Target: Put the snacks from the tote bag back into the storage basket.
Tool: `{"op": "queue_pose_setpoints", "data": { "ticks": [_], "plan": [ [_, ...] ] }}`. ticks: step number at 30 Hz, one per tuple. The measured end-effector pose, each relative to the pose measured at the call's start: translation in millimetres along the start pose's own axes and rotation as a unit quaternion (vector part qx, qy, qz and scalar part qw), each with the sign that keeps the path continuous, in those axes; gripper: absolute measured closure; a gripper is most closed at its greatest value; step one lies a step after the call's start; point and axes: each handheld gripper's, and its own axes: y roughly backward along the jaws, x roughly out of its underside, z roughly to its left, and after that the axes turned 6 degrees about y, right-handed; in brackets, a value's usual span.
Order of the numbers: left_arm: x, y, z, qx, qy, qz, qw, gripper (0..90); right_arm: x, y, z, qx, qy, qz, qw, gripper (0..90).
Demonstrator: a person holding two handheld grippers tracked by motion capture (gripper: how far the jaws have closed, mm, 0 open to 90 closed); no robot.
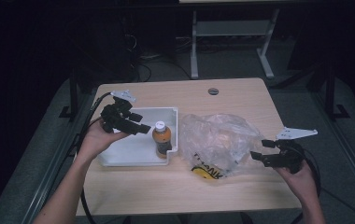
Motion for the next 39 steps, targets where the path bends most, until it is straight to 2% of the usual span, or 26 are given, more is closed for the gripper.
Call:
{"op": "queue_pose_setpoints", "data": {
  "ticks": [3, 12, 15, 23, 24, 27, 30, 39],
  "plan": [
    [2.7, 0.3, 1.9, -0.001, -0.003, 0.0, 1.0, 38.3, 0.1, 0.7, 0.1, 0.0, -0.002, 0.002, 1.0, 27.9],
    [15.1, -0.2, 8.4, -0.002, 0.014, 0.001, 0.9999, 38.1, 1.5, 1.7, -1.2, 0.001, -0.002, 0.002, 1.0, 27.9],
    [19.0, -0.3, 8.9, -0.004, 0.021, -0.007, 0.9998, 38.1, 1.4, 1.5, -1.2, 0.001, -0.002, 0.002, 1.0, 27.9],
    [28.6, -0.4, 11.3, -0.008, 0.019, -0.006, 0.9998, 38.1, 1.1, 0.6, -0.5, 0.001, -0.003, 0.003, 1.0, 27.9],
    [29.8, -1.3, 10.9, -0.007, 0.027, -0.012, 0.9995, 38.1, 1.2, 0.8, -0.5, 0.001, -0.003, 0.003, 1.0, 27.9],
    [33.3, -1.7, 12.1, -0.008, 0.024, -0.007, 0.9996, 37.9, 1.5, 1.7, -1.0, 0.001, -0.005, 0.003, 1.0, 27.8],
    [36.9, -3.1, 12.7, -0.007, 0.031, -0.012, 0.9994, 37.9, 2.1, 2.6, -2.2, 0.003, -0.004, 0.0, 1.0, 27.8],
    [48.5, -5.7, 14.8, -0.009, 0.034, -0.011, 0.9993, 36.8, 2.9, 2.6, -2.0, 0.003, -0.01, 0.003, 0.9999, 27.7]
  ]
}}
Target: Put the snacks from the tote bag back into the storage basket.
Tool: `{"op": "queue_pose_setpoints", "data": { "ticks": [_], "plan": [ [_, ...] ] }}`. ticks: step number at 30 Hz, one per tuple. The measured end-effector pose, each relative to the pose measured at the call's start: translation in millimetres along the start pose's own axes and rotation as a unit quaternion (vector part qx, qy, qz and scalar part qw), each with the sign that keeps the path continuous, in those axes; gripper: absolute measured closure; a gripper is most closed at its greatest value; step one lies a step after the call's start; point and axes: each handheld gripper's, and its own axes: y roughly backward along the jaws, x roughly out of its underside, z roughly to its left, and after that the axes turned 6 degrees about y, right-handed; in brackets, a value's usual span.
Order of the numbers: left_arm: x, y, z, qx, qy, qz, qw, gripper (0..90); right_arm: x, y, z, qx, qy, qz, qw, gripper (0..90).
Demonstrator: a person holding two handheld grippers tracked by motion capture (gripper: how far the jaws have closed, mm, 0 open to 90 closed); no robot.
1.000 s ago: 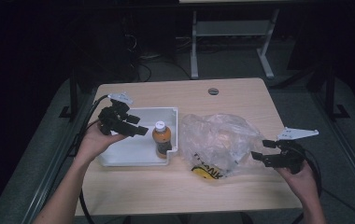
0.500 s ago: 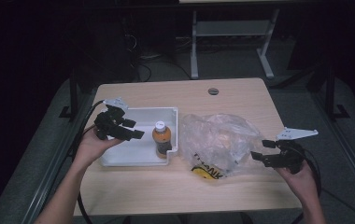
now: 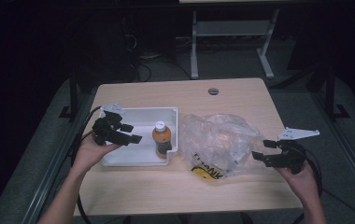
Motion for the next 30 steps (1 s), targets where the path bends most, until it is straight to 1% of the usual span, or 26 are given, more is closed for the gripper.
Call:
{"op": "queue_pose_setpoints", "data": {
  "ticks": [4, 5, 10, 11, 12, 14, 16, 18, 19, 20, 21, 24, 28, 30],
  "plan": [
    [3.7, 0.6, 2.0, 0.0, 0.001, 0.0, 1.0, 36.4, -0.2, -0.7, -0.1, -0.001, 0.002, -0.001, 1.0, 27.6],
    [5.0, 0.1, 2.0, 0.002, 0.006, -0.003, 1.0, 36.5, -0.1, -0.8, 0.0, -0.001, 0.002, -0.001, 1.0, 27.6],
    [11.0, -1.6, 4.0, 0.003, 0.013, -0.007, 0.9999, 36.5, 0.8, -0.8, -0.5, -0.001, 0.002, -0.001, 1.0, 27.6],
    [12.2, -1.9, 4.8, 0.003, 0.009, -0.005, 0.9999, 36.6, 0.9, -0.9, -0.6, -0.001, 0.001, 0.0, 1.0, 27.6],
    [13.6, -2.4, 4.5, 0.004, 0.013, -0.008, 0.9999, 37.1, 1.1, -0.9, -0.9, -0.001, 0.002, -0.001, 1.0, 27.6],
    [16.0, -3.7, 5.2, 0.005, 0.014, -0.008, 0.9999, 37.0, 1.0, -0.7, -0.7, -0.001, 0.001, -0.001, 1.0, 27.6],
    [18.0, -4.6, 5.7, 0.001, 0.009, -0.001, 1.0, 36.8, 1.2, -0.8, -0.8, -0.001, 0.002, -0.001, 1.0, 27.6],
    [20.7, -6.4, 5.0, 0.001, 0.013, -0.002, 0.9999, 36.6, 1.4, -0.8, -0.8, -0.001, 0.001, -0.001, 1.0, 27.6],
    [22.0, -6.6, 5.1, -0.001, 0.011, 0.001, 0.9999, 36.5, 1.4, -0.8, -0.7, -0.001, 0.001, 0.0, 1.0, 27.6],
    [23.4, -7.5, 5.2, 0.001, 0.014, -0.004, 0.9999, 36.2, 1.4, -0.8, -0.4, -0.001, -0.001, 0.001, 1.0, 27.6],
    [24.9, -8.0, 5.2, 0.0, 0.017, -0.005, 0.9998, 36.2, 1.4, -0.9, -0.3, -0.001, 0.0, 0.0, 1.0, 27.6],
    [29.1, -8.2, 6.7, -0.002, 0.015, -0.004, 0.9999, 36.2, 1.5, -0.9, 0.1, -0.001, 0.001, 0.0, 1.0, 27.6],
    [34.0, -8.8, 6.2, -0.002, 0.018, -0.01, 0.9998, 35.9, 1.7, -0.4, 1.0, -0.002, -0.001, 0.002, 1.0, 27.6],
    [36.2, -8.8, 6.0, -0.001, 0.012, -0.006, 0.9999, 35.7, 1.9, -0.1, 0.9, -0.001, -0.001, 0.001, 1.0, 27.6]
  ]
}}
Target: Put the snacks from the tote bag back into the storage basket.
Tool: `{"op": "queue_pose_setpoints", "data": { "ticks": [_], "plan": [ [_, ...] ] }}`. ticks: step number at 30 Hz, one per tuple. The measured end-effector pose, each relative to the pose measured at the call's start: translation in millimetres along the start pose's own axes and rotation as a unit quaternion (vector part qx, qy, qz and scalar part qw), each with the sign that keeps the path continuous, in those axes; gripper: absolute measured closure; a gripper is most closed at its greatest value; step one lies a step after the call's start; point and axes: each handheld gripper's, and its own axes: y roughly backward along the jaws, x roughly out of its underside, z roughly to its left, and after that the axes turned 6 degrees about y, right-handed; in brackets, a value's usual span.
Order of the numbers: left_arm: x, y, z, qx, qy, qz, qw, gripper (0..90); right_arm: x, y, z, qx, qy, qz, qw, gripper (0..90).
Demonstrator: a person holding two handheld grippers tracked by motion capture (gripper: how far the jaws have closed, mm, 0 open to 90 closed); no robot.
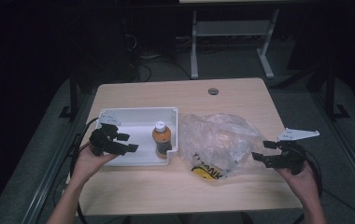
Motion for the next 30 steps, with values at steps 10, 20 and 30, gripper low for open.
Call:
{"op": "queue_pose_setpoints", "data": {
  "ticks": [10, 20, 30],
  "plan": [
    [12.4, -4.0, -6.5, -0.016, -0.008, 0.006, 0.9998, 35.3, 1.3, 0.1, 0.5, -0.002, 0.002, -0.001, 1.0, 27.6],
    [26.3, -8.4, -12.7, -0.018, -0.01, 0.0, 0.9998, 34.8, 3.5, 3.5, 3.0, 0.003, 0.001, 0.002, 1.0, 27.5],
    [37.3, -14.8, -13.8, -0.035, 0.002, -0.014, 0.9993, 33.7, 3.3, 4.4, 5.9, 0.003, 0.008, -0.003, 1.0, 27.2]
  ]
}}
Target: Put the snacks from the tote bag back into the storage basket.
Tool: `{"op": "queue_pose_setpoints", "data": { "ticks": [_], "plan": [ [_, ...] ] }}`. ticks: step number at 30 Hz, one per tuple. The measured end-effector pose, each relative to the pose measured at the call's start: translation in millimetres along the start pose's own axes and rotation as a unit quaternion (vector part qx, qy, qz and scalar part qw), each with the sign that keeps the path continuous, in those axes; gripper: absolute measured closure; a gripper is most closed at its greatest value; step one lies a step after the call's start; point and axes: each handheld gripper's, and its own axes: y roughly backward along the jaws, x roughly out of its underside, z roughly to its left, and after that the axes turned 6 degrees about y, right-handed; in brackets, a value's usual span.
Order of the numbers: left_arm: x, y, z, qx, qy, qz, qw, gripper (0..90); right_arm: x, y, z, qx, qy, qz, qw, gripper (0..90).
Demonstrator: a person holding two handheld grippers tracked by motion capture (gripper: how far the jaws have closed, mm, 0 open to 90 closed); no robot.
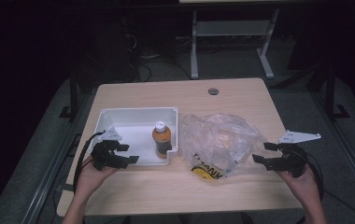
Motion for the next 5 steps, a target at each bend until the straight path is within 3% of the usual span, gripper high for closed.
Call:
{"op": "queue_pose_setpoints", "data": {
  "ticks": [4, 5],
  "plan": [
    [3.9, 1.2, -2.9, -0.01, -0.003, -0.02, 0.9997, 34.0, 1.8, 2.0, 2.5, 0.0, -0.001, -0.007, 1.0, 27.0],
    [4.2, 1.6, -2.0, -0.003, -0.002, -0.026, 0.9997, 33.9, 2.4, 2.3, 3.1, 0.0, 0.0, -0.008, 1.0, 27.1]
  ]
}}
